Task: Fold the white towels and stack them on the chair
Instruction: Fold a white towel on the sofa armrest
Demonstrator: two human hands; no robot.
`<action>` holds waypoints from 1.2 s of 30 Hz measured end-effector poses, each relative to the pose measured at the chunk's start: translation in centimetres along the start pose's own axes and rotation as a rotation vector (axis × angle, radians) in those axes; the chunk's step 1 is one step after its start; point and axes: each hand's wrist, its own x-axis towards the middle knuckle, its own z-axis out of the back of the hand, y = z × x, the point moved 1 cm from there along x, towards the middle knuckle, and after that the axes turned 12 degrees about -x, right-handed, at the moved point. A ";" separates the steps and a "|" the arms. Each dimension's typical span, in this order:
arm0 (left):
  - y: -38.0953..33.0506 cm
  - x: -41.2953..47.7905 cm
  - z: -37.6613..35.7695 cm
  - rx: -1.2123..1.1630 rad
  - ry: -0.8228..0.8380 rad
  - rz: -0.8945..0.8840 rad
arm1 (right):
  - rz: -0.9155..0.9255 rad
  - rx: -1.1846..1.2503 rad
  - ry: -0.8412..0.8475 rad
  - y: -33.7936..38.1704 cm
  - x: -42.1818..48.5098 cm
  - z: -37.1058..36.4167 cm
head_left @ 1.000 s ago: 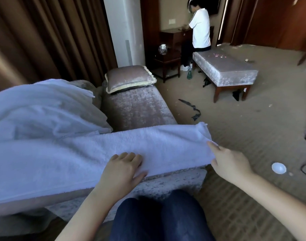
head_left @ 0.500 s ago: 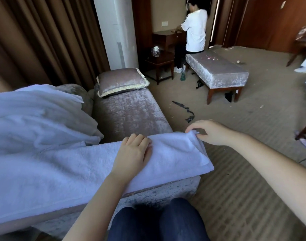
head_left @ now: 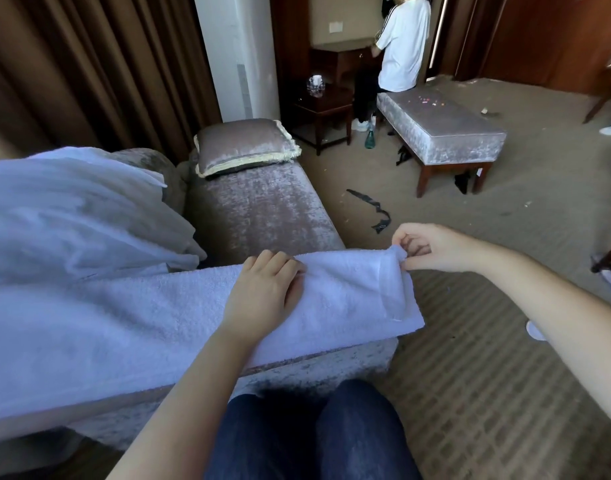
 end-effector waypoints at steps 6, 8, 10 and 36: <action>0.2 -0.1 0.0 -0.025 0.010 0.037 | -0.039 0.047 -0.196 -0.7 -0.2 0.3; 0.2 -0.1 0.1 -0.026 0.003 0.040 | -0.079 0.112 -0.349 -1.2 0.0 -0.1; 0.2 0.0 0.1 -0.025 -0.005 0.040 | -0.115 0.119 -0.437 -1.6 0.3 -0.6; 0.3 -0.3 0.5 -0.066 -0.003 0.006 | -0.179 -0.038 -0.441 -1.4 -0.3 -3.4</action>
